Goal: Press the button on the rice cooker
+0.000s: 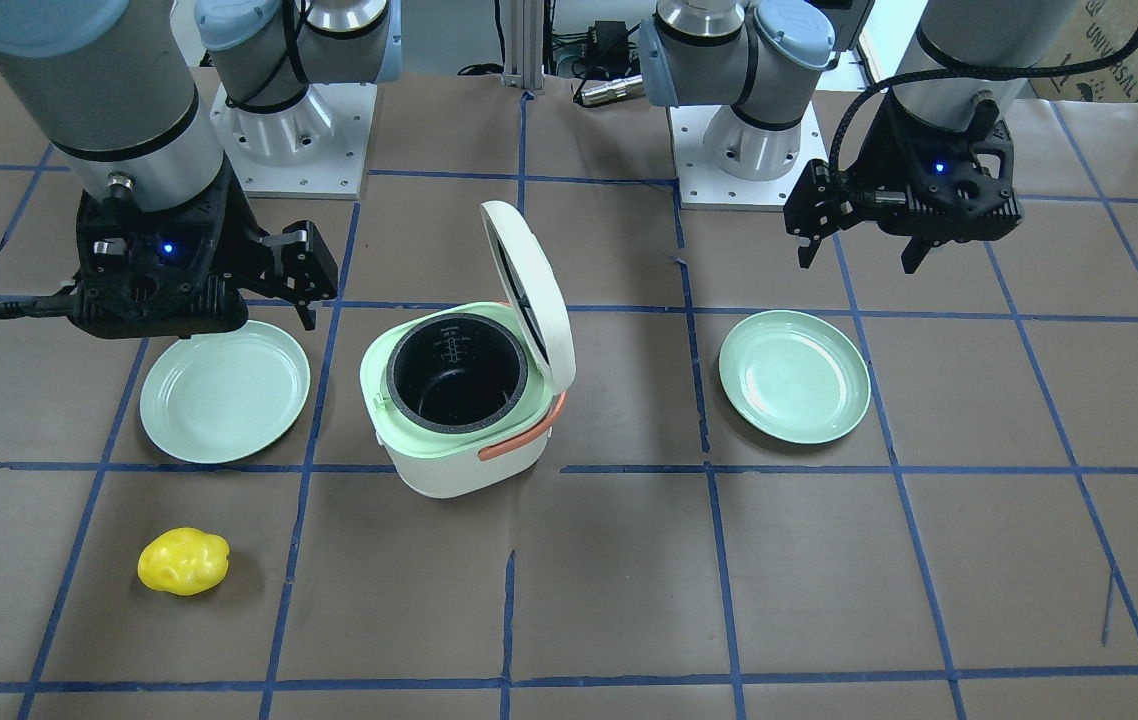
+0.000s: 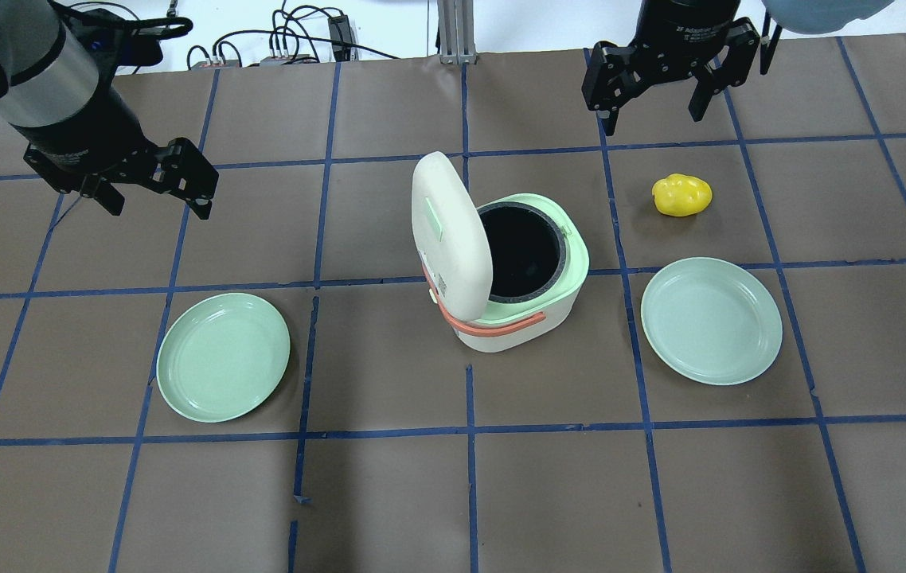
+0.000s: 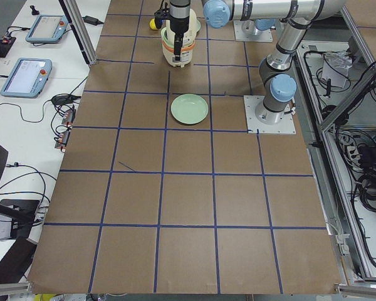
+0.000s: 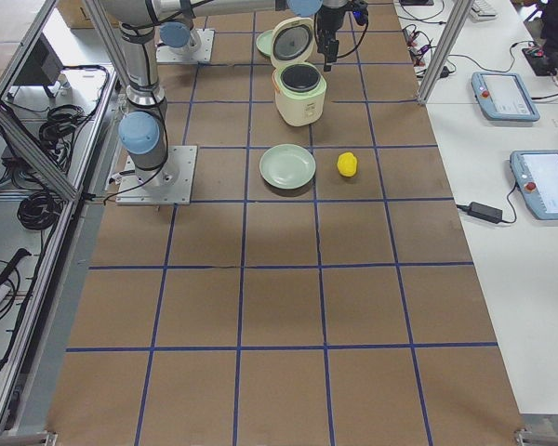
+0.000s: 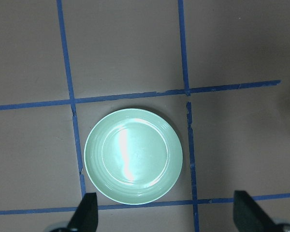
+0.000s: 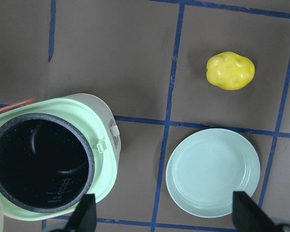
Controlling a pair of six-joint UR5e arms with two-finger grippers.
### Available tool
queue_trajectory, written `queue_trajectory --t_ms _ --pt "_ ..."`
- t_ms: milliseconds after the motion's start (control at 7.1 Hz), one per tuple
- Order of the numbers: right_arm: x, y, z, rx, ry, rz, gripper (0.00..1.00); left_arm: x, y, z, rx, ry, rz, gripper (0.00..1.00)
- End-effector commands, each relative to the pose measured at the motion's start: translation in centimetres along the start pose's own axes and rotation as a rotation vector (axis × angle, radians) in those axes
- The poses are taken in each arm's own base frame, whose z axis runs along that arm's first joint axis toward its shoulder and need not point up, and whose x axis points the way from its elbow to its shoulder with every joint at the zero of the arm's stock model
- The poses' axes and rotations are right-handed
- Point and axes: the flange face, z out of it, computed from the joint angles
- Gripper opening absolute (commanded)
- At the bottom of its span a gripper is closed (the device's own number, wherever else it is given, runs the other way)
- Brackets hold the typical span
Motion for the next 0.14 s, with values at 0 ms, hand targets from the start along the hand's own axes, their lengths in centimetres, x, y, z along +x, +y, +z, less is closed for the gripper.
queue_trajectory --t_ms 0 --pt "-0.05 0.02 0.08 -0.002 -0.002 -0.001 1.00 0.00 0.00 0.00 0.000 0.000 0.000 1.00"
